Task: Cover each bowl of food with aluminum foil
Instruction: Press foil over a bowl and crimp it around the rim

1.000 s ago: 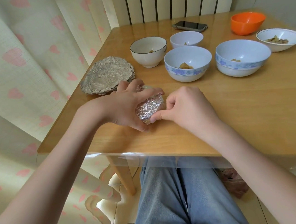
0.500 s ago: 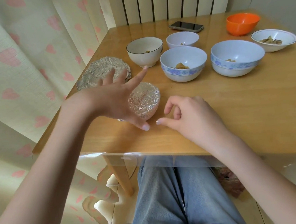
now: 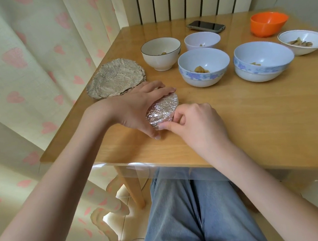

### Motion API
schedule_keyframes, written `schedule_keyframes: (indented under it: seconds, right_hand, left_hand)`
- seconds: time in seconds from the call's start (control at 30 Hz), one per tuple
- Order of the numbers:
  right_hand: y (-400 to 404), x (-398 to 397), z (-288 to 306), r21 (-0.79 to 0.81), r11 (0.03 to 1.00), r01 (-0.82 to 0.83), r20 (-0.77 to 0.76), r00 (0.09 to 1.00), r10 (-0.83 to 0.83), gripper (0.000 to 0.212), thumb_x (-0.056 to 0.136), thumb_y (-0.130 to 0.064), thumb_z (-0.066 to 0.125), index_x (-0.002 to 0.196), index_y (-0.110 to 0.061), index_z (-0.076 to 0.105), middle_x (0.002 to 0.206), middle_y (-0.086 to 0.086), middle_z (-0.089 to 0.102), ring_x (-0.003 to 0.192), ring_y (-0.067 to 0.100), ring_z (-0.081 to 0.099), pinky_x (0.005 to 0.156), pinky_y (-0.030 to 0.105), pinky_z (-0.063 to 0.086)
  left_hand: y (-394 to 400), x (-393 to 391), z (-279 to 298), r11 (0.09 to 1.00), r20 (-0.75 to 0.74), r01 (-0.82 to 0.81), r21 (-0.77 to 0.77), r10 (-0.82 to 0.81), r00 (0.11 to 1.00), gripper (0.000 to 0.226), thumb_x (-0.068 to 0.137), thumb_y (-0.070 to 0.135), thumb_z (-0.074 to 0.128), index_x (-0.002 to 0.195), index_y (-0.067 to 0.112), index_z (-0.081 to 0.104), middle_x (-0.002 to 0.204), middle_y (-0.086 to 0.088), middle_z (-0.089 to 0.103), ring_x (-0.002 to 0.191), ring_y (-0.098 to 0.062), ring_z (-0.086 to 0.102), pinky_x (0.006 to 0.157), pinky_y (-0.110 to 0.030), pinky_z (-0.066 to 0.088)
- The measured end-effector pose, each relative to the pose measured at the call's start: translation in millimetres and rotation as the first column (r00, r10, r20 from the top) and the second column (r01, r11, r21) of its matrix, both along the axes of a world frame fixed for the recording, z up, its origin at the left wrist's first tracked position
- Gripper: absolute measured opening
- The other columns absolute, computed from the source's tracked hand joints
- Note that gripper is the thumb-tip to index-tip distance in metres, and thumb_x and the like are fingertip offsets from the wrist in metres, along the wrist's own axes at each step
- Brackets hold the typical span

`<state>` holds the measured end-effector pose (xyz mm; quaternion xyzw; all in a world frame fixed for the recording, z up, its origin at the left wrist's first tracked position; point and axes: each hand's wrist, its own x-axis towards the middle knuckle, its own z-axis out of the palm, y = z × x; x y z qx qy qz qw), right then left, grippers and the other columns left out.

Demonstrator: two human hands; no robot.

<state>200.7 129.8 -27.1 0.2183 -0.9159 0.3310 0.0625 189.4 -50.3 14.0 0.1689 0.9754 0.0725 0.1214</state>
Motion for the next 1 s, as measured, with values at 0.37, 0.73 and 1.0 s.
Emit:
schedule_keyframes:
  seconds: [0.37, 0.73, 1.0]
  right_hand:
    - [6.7, -18.4, 2.7, -0.171, 0.974, -0.147, 0.137, 0.976, 0.171, 0.034, 0.07, -0.041, 0.08, 0.058, -0.013, 0.065, 0.044, -0.006, 0.056, 0.042, 0.006, 0.051, 0.056, 0.032, 0.051]
    - [8.6, -36.1, 24.5, 0.27, 0.96, -0.076, 0.186, 0.982, 0.026, 0.067, 0.048, -0.08, 0.067, 0.047, -0.014, 0.064, 0.042, -0.007, 0.059, 0.047, 0.004, 0.052, 0.051, 0.025, 0.034]
    - [35.6, -27.8, 16.0, 0.013, 0.996, -0.088, 0.118, 0.989, 0.086, 0.041, 0.061, -0.054, 0.079, 0.071, -0.023, 0.054, 0.059, -0.009, 0.051, 0.056, 0.006, 0.047, 0.057, 0.032, 0.043]
  left_hand:
    - [-4.2, -4.5, -5.9, 1.0, -0.009, 0.011, -0.007, -0.011, 1.0, 0.123, 0.057, 0.057, 0.086, 0.152, 0.045, 0.008, 0.155, 0.009, 0.013, 0.145, -0.015, 0.008, 0.121, -0.043, 0.015]
    - [-0.4, 1.3, -1.8, 1.0, 0.015, -0.013, -0.001, 0.013, 1.0, 0.125, 0.049, 0.065, 0.077, 0.151, 0.046, 0.007, 0.154, 0.014, 0.01, 0.143, -0.006, 0.005, 0.12, -0.037, 0.012]
    - [25.2, 19.1, 0.8, 0.957, -0.062, -0.256, -0.136, 0.25, 0.966, 0.133, 0.05, 0.08, 0.07, 0.152, 0.045, -0.008, 0.154, -0.002, 0.016, 0.142, -0.025, 0.012, 0.111, -0.05, 0.027]
